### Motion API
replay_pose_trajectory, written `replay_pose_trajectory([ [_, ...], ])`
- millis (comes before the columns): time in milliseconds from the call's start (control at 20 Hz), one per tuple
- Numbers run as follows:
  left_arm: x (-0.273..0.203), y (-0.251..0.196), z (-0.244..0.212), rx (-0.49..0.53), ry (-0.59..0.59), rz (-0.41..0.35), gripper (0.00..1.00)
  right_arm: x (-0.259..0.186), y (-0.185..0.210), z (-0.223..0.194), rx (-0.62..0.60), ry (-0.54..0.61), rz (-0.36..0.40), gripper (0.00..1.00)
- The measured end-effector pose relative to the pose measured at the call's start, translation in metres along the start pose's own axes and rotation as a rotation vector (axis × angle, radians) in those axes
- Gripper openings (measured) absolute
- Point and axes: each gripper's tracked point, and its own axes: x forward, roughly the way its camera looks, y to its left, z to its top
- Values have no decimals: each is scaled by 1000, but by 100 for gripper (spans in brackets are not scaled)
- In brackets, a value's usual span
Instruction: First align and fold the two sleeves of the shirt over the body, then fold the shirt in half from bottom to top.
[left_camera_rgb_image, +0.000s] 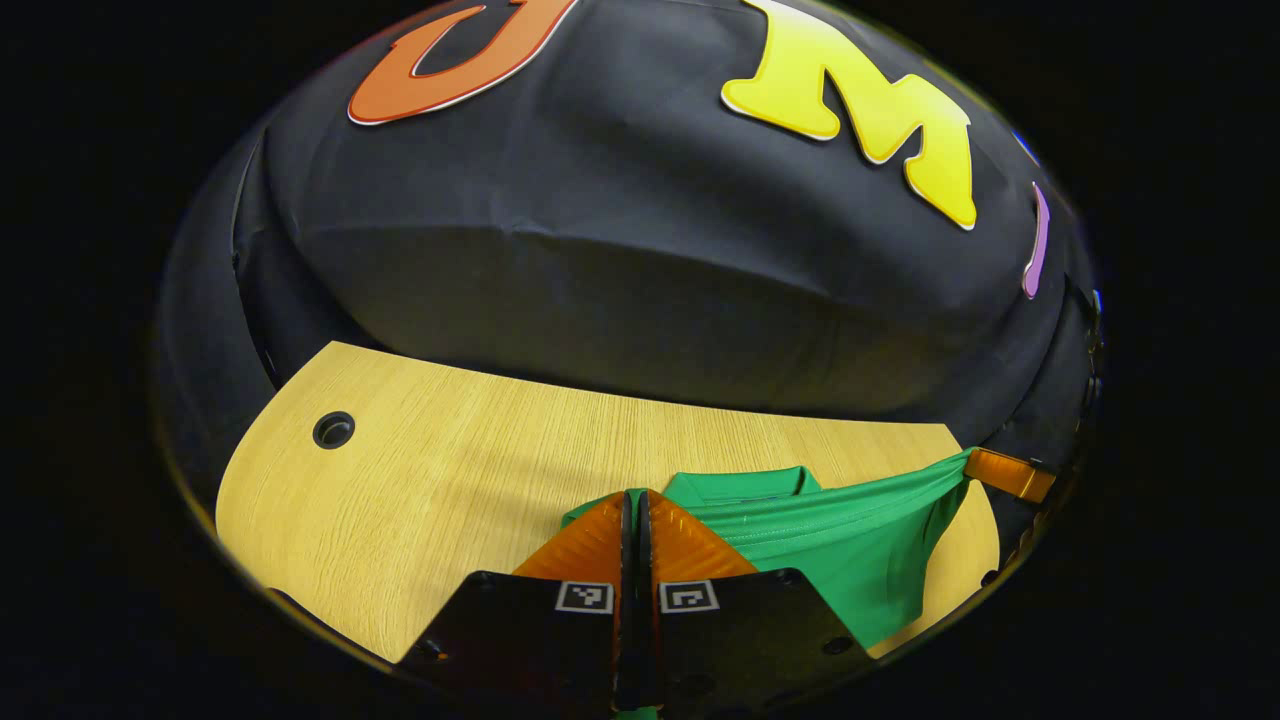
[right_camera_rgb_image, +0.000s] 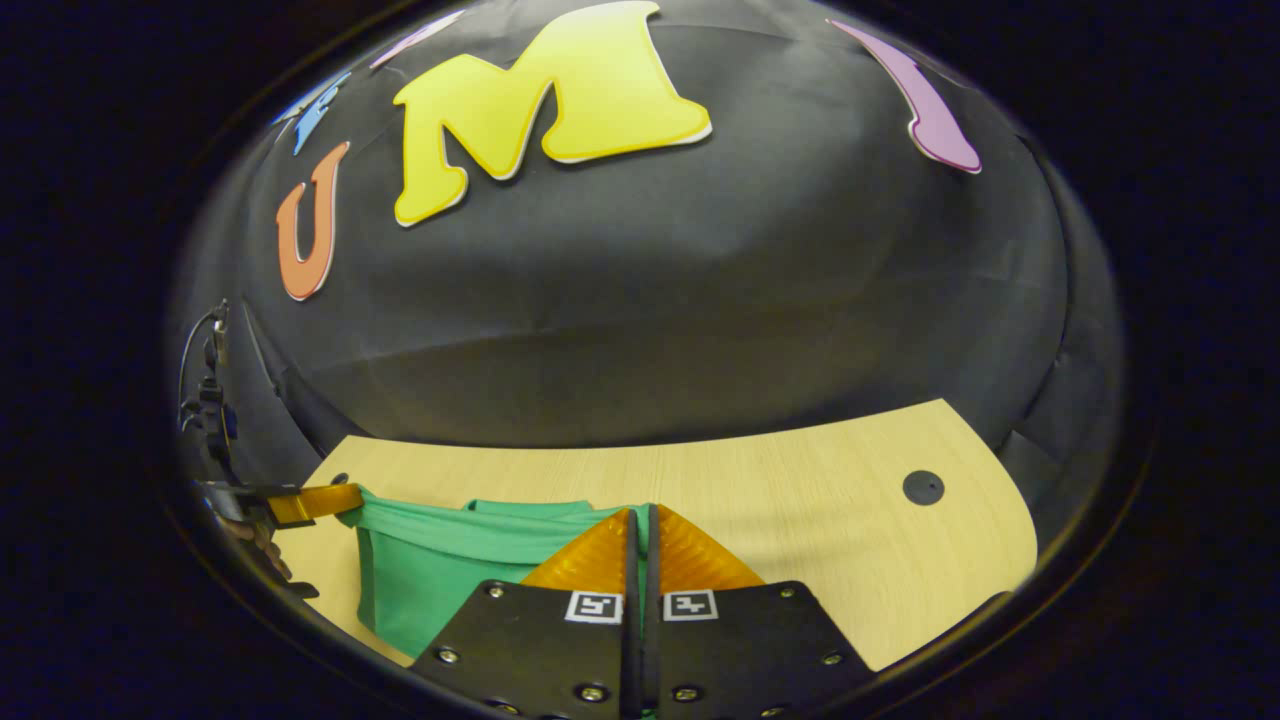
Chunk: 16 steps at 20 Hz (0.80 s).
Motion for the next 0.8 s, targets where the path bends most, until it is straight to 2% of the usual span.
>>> replay_pose_trajectory([
  [100,7,-3,-3,4,5,-14,3,7,-3,-2,4,0,-9,0],
  [150,11,3,-4,18,1,18,3,14,-5,-4,11,-2,-10,0],
  [200,28,11,-11,37,7,55,0,20,-12,-13,12,23,-44,1],
  [250,11,12,-14,51,16,48,50,29,-17,-28,8,66,-55,24],
  [300,24,11,-25,44,40,40,100,30,-20,-40,-2,101,-59,47],
  [400,28,15,-31,34,59,54,100,34,-21,-60,13,155,-56,94],
  [550,22,16,-33,30,49,61,100,31,-25,-59,62,142,-45,96],
  [800,-5,15,-18,13,-3,57,100,6,-32,-36,39,79,-47,96],
])
